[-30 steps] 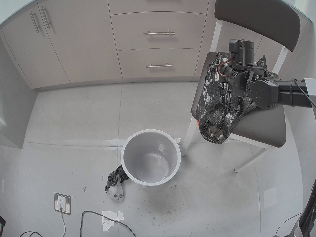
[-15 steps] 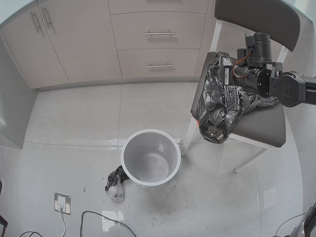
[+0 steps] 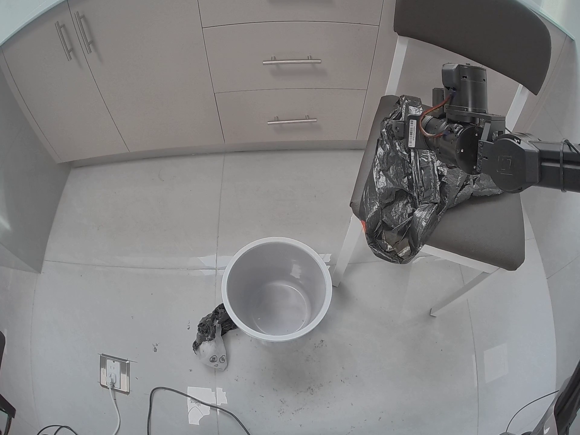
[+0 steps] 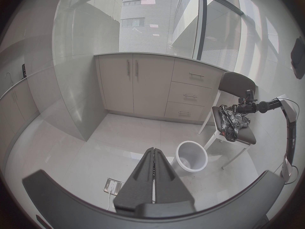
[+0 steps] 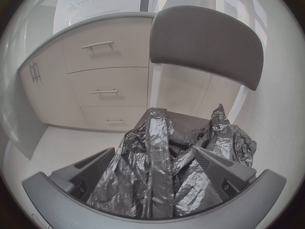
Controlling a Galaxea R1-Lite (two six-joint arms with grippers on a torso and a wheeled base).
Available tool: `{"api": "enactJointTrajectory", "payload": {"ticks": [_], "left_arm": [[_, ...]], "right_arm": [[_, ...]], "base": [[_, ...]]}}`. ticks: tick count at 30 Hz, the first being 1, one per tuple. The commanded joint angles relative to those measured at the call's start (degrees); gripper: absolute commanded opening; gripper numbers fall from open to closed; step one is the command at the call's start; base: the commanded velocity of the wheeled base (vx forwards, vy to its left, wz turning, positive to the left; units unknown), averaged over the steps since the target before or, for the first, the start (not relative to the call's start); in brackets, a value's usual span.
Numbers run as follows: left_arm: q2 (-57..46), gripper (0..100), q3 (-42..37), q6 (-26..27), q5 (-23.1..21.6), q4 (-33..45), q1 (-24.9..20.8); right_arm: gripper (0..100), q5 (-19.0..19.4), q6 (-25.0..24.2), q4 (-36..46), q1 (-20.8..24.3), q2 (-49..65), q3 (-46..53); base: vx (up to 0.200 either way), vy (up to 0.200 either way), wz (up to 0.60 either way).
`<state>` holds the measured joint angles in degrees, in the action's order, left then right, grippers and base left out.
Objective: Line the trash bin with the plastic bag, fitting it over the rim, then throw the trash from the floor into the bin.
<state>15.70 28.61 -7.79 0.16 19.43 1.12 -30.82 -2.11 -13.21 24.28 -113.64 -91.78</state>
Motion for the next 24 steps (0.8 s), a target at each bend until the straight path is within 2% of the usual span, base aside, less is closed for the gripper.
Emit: {"api": "enactJointTrajectory", "payload": {"ticks": [1, 10, 15, 24], "left_arm": [[0.0, 0, 0.0, 0.1, 0.0, 0.0, 0.0], [0.0, 0, -0.7, 0.1, 0.0, -0.1, 0.0], [-0.1, 0, -1.2, 0.1, 0.0, -0.4, -0.1], [0.0, 0, -1.9, 0.1, 0.0, -1.9, -0.1]], "right_arm": [[100, -0.7, 0.2, 0.0, -1.7, -1.1, -1.5], [100, -1.1, 0.0, -0.1, -1.5, -1.8, 2.6], [100, -2.8, -0.3, -0.1, -2.6, -3.4, 2.4], [100, -2.8, -0.2, -0.2, -3.4, -3.5, -0.1]], "base": [[0.000, 0.000, 0.00], [0.000, 0.000, 0.00], [0.000, 0.000, 0.00], [0.000, 0.000, 0.00]]}}
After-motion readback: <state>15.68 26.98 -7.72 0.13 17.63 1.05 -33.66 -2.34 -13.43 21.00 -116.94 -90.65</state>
